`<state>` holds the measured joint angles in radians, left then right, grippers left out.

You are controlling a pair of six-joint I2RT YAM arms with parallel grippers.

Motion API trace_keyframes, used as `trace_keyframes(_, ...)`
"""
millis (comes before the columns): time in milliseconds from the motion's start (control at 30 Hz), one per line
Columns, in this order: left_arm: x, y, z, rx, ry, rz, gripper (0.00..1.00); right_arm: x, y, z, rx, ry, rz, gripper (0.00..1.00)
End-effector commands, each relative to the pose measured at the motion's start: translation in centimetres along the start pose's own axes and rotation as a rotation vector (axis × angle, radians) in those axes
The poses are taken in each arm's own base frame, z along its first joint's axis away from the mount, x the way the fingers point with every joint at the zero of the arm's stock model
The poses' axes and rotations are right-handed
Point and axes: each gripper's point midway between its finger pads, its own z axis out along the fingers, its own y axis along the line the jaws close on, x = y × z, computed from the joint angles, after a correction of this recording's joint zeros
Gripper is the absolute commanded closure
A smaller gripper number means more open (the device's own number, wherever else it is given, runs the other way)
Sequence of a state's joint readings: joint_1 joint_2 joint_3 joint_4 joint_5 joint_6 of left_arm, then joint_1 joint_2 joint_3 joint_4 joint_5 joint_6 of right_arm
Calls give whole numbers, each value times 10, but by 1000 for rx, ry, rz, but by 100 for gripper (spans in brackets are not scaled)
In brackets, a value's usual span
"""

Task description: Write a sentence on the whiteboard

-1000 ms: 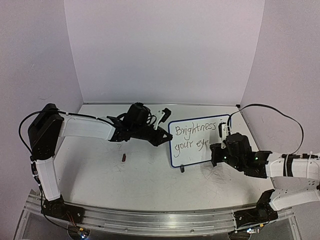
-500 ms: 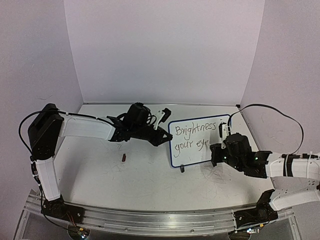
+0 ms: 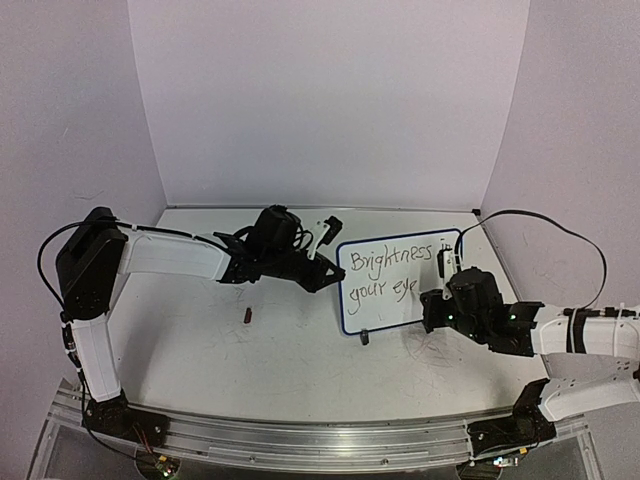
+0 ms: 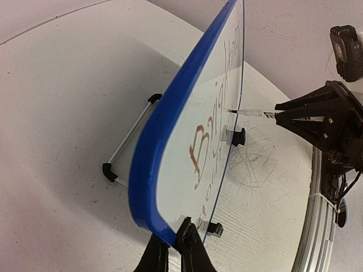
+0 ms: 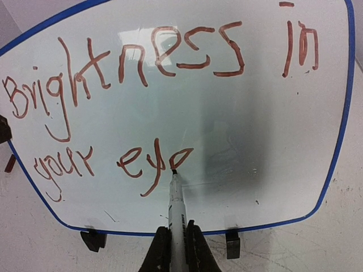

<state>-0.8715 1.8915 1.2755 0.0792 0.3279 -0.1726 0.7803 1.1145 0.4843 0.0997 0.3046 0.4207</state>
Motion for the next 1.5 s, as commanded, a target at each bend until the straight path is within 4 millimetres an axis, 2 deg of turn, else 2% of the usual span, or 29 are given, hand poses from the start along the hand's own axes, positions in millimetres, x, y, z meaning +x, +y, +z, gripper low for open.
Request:
trace_keyframes(0,40,31,5,-138,132,34,100,6,-11,1,51,19,-4,100)
trace_keyframes(200,40,31,4,-138,131,33,100,-7,-20,-4,104,-40,10,100)
trace_keyframes(300,39,31,4,-138,130,33,100,-14,-15,-7,75,-58,10,100)
trace_keyframes(367,39,31,5,-138,130,33,100,-22,-8,-15,22,-90,24,100)
trace_keyframes(467,38,30,4,-137,129,33,100,-28,-13,-29,0,-142,66,100)
trace_keyframes(600,40,31,7,-134,135,36,100,-21,-22,-19,44,-114,65,100)
trace_keyframes(800,37,30,5,-138,127,36,100,-37,-18,-19,37,-157,68,100)
trace_keyframes(1467,38,29,5,-134,130,39,100,-49,-23,-14,79,-190,66,100)
